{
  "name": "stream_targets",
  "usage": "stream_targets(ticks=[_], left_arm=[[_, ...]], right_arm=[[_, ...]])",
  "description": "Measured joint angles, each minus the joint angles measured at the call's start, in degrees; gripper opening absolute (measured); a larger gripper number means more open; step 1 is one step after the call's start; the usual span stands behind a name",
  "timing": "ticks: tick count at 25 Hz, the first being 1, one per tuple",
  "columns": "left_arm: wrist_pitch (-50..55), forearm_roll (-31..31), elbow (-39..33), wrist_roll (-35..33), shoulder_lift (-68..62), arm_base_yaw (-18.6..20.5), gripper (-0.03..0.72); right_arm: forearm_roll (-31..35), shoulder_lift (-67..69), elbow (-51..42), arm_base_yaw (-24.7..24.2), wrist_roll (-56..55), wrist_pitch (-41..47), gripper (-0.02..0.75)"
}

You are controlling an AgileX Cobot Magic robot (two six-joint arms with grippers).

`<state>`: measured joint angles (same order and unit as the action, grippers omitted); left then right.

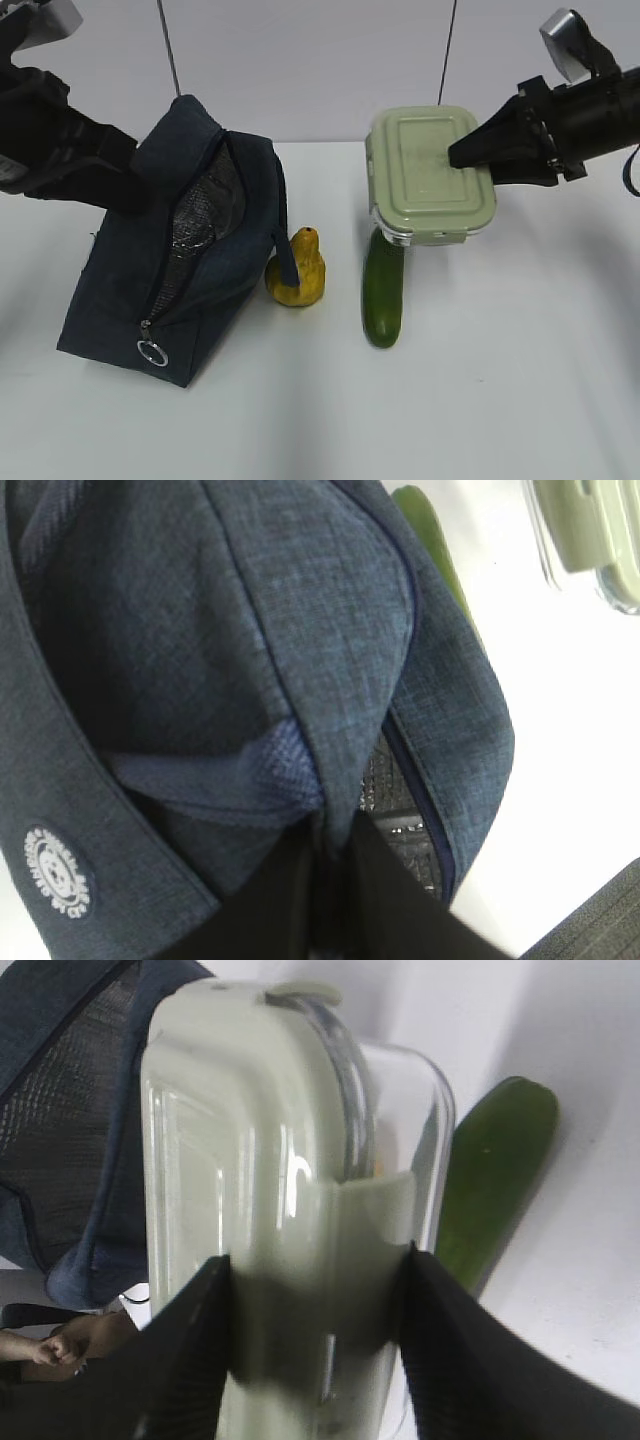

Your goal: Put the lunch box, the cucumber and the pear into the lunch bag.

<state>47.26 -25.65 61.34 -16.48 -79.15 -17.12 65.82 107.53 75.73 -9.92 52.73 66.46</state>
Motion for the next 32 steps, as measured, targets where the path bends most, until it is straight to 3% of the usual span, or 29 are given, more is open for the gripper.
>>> stream_targets(ticks=[17,32], left_arm=[[-0.36,0.0,0.0,0.0,0.0,0.0,0.001],[-1.28,0.0,0.0,0.0,0.0,0.0,0.001]], right_arm=[[9.48,-1.05,0.11,8.81,-0.32,0.34,0.372],[6.98,-1.05,8.6,18.63,-3.11,0.35,0.372]])
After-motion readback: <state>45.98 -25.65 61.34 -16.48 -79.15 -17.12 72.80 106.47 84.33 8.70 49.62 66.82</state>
